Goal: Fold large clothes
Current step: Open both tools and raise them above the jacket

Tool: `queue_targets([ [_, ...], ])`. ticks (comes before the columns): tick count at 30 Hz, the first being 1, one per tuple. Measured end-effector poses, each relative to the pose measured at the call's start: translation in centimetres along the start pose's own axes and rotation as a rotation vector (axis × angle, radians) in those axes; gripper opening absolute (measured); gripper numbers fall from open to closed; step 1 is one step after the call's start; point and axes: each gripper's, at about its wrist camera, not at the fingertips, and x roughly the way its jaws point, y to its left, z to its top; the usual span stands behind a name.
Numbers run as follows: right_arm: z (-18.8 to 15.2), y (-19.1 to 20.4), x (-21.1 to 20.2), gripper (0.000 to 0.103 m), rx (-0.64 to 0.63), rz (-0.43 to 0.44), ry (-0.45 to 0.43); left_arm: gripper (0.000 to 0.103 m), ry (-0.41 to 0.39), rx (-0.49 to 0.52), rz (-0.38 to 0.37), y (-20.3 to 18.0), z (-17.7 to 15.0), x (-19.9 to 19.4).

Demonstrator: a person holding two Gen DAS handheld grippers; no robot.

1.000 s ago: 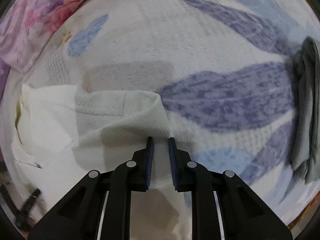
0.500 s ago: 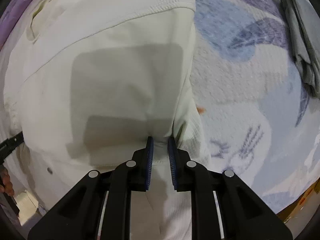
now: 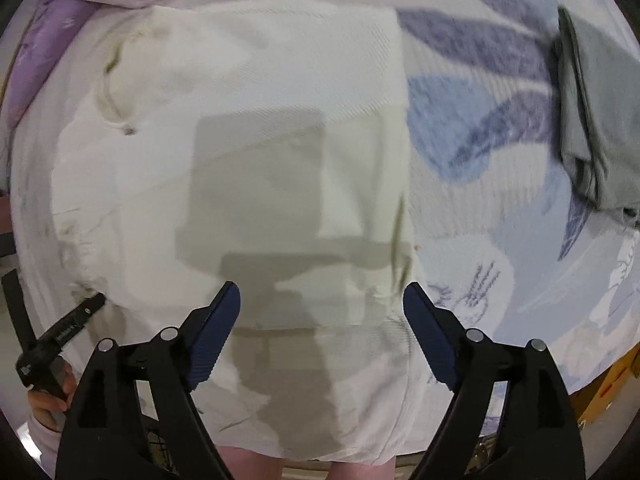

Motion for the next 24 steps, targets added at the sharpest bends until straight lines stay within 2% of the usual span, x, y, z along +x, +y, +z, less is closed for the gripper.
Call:
queue_targets([
  [4, 0.7, 0.6, -2.7, 0.080, -0.014, -0.003, -0.010, 0.062, -0.003, 0.010, -0.002, -0.9, -0.7, -2.3],
  [7, -1.1, 1.3, -5.0, 0.081, -0.019, 0.001, -0.024, 0.065, -0.017, 0.029, -0.002, -1.7, -0.6, -4.5],
  [10, -3.6, 1.7, -6.8, 0.083, -0.014, -0.008, -0.038, 0.068, -0.026, 0.037, -0.016, -2.3, -0.8, -6.7],
  [11, -4.3, 0.4, -7.8, 0.083, -0.012, -0.005, -0.045, 0.068, -0.027, 0.041, -0.021, -1.9, 0.9, -8.1],
  [12, -6.3, 2.3, -7.4, 0.084, -0.007, -0.004, -0.050, 0.069, -0.029, 0.045, -0.025, -2.0, 0.7, -8.6],
  [16, -9.1, 4.5, -8.3, 0.084, 0.029, -0.005, -0.061, 0.073, -0.035, 0.074, -0.041, -2.4, 0.0, -10.3],
  [18, -10.9, 5.5, -9.1, 0.086, 0.048, -0.007, -0.063, 0.074, -0.029, 0.089, -0.037, -3.2, -1.5, -10.7],
  [24, -15.7, 7.6, -10.3, 0.086, 0.089, 0.001, -0.042, 0.080, -0.046, 0.173, -0.092, -3.7, -4.2, -13.5],
])
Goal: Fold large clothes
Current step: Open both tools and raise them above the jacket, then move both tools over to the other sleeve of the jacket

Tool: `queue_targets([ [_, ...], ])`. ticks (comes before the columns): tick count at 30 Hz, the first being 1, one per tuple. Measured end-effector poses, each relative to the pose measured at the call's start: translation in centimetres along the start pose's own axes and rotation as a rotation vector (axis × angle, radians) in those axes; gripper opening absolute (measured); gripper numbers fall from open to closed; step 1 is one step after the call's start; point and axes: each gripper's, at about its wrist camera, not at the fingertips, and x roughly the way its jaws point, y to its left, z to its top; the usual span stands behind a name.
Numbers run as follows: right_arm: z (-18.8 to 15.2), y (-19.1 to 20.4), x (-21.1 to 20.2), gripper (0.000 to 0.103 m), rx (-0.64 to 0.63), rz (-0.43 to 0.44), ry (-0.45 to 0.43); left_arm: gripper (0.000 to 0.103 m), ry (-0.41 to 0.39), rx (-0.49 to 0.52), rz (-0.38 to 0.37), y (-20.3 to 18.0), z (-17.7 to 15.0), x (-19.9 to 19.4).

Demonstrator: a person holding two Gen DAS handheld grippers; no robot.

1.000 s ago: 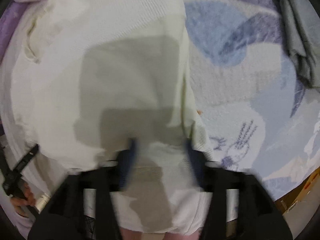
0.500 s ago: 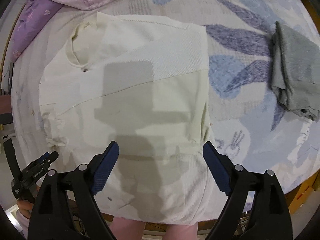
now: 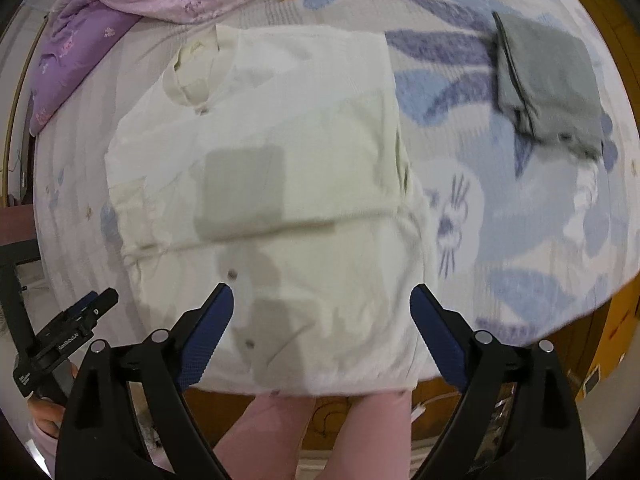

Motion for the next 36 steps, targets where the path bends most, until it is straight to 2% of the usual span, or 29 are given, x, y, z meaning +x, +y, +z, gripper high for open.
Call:
queue_targets([
  [2, -1.5, 0.5, -0.6, 0.087, 0.007, -0.002, -0.007, 0.086, -0.001, 0.018, -0.033, -0.4, -0.9, -0.8],
  [4, -2.8, 0.9, -1.0, 0.090, 0.032, 0.012, -0.009, 0.087, -0.003, 0.036, -0.051, -0.7, -2.0, -1.7],
  [8, -4.1, 1.2, -1.3, 0.092, 0.067, 0.057, -0.005, 0.089, -0.020, 0.047, -0.048, -0.7, -3.3, -3.1],
  [18, -3.3, 1.7, -2.4, 0.094, 0.109, 0.123, -0.049, 0.090, -0.038, 0.025, -0.015, -0.5, -4.0, -4.9],
  [26, -0.9, 1.7, -1.4, 0.094, 0.112, 0.141, -0.044, 0.091, -0.031, -0.001, 0.042, 0.3, -1.7, -4.4],
  [36, 4.8, 0.8, 0.1, 0.094, 0.105, 0.120, -0.024, 0.091, 0.015, -0.093, 0.117, 3.7, 4.9, -2.3],
])
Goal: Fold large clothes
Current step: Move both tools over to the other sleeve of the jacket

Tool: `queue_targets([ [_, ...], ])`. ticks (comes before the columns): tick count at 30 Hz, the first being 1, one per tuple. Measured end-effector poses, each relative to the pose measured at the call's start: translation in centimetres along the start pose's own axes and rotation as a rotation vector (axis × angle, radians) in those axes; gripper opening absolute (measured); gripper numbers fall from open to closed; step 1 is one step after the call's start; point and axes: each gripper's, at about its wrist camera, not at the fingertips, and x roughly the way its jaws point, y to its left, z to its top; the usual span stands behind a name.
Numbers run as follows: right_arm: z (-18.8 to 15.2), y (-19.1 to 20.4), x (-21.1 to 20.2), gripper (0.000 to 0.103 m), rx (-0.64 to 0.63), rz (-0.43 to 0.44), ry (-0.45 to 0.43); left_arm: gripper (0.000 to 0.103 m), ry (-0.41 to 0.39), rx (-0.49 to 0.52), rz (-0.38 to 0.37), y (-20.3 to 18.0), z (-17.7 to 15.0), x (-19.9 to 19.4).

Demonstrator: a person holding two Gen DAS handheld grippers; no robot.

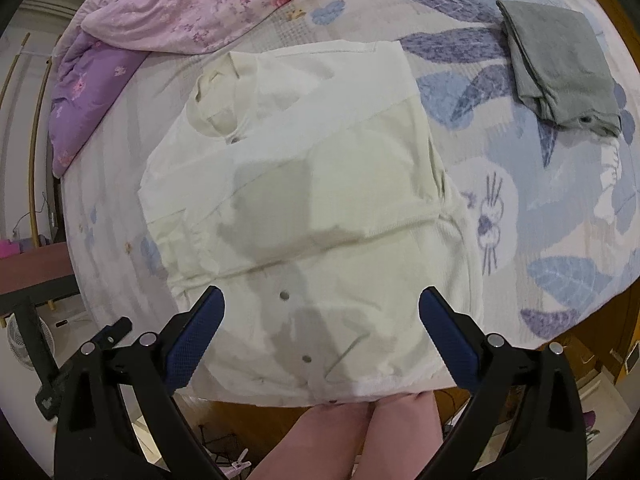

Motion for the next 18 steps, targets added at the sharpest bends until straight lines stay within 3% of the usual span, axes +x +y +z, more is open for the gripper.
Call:
queue_targets([
  [12, 11.5, -2.9, 5.0, 0.094, -0.018, -0.124, 0.058, 0.091, 0.066, -0.144, 0.074, 4.8, 14.0, 7.0],
  [18, 18.1, -4.8, 7.9, 0.094, -0.007, -0.126, 0.087, 0.091, 0.076, -0.168, 0.104, 7.3, 21.1, 11.8],
])
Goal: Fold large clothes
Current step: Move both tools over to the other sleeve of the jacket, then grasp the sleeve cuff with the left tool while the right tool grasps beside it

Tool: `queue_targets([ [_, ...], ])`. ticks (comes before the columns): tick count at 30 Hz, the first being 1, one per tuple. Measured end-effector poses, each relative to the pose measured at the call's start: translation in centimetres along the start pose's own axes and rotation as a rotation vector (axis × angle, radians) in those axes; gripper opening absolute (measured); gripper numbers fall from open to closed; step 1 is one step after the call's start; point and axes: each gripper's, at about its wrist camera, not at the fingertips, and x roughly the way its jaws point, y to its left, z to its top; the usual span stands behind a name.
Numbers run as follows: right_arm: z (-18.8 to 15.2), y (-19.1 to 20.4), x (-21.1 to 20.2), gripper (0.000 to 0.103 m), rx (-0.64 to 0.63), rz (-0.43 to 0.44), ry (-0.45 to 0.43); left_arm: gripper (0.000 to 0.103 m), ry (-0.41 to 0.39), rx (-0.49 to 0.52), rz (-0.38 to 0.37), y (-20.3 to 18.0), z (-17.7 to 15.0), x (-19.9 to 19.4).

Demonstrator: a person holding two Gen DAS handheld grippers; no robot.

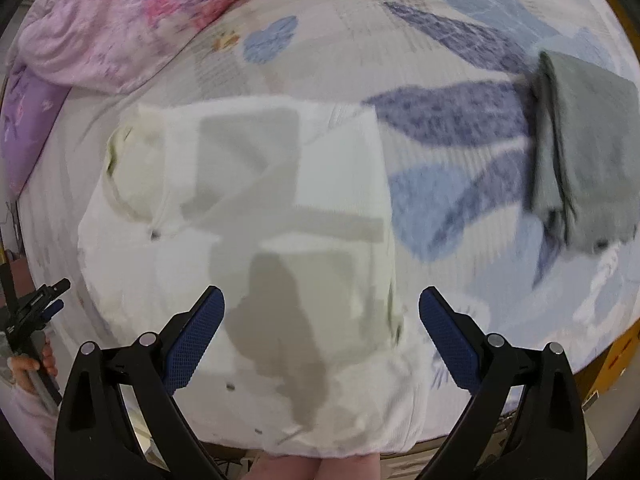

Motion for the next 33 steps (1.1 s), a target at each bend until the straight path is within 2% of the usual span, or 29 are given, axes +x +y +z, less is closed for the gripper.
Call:
queue_targets([
  [3, 3.2, -0.3, 0.9, 0.094, -0.017, 0.017, 0.014, 0.091, 0.003, 0.031, -0.016, -0.1, 2.4, 2.3],
  [5, 5.1, -0.3, 1.5, 0.094, -0.046, 0.029, 0.019, 0.091, 0.041, 0.047, -0.017, -0.2, 3.4, 4.3],
  [9, 8.5, 0.3, 4.0, 0.094, -0.111, 0.010, 0.062, 0.091, 0.072, 0.061, -0.004, -0.3, 3.8, 7.2],
  [12, 10.0, 0.2, 6.3, 0.094, -0.114, -0.023, 0.109, 0.090, 0.069, 0.032, -0.023, 0.1, 4.0, 7.5],
  [13, 10.3, 0.3, 7.1, 0.094, -0.119, -0.044, 0.119, 0.083, 0.074, 0.030, -0.053, 0.3, 4.1, 7.4],
  [14, 10.7, 0.2, 8.0, 0.094, -0.115, -0.074, 0.128, 0.070, 0.074, 0.037, -0.082, 0.4, 4.2, 7.3],
  [15, 10.9, 0.0, 9.0, 0.094, -0.088, -0.089, 0.147, 0.063, 0.070, 0.052, -0.106, 0.3, 4.3, 6.9],
  [17, 10.7, -0.8, 10.7, 0.094, 0.014, -0.058, 0.202, 0.030, 0.071, 0.080, -0.125, 0.0, 4.4, 6.1],
  [18, 10.2, -1.0, 11.2, 0.084, 0.058, -0.036, 0.199, 0.025, 0.072, 0.083, -0.131, -0.3, 4.4, 5.8],
  [19, 9.7, -0.9, 10.8, 0.079, 0.065, -0.060, 0.147, 0.020, 0.071, 0.082, -0.131, -0.4, 4.4, 5.5],
  [21, 8.7, -0.4, 9.7, 0.035, 0.054, -0.048, 0.073, 0.017, 0.055, 0.081, -0.112, -0.4, 4.0, 4.6],
  [22, 8.3, -0.3, 9.3, 0.021, 0.058, -0.040, 0.061, 0.017, 0.038, 0.083, -0.103, -0.4, 3.7, 4.0],
  [23, 7.6, -0.3, 8.4, 0.013, 0.064, -0.034, 0.038, 0.016, 0.027, 0.084, -0.102, -0.6, 3.2, 3.6],
  [28, 4.2, -0.3, 4.0, 0.011, 0.019, -0.012, -0.097, 0.015, -0.043, 0.096, -0.107, -0.8, 0.6, 0.3],
  [33, 0.1, -0.1, 0.0, 0.010, -0.028, -0.019, -0.192, 0.015, -0.122, 0.095, -0.090, 0.2, -2.6, -3.3],
])
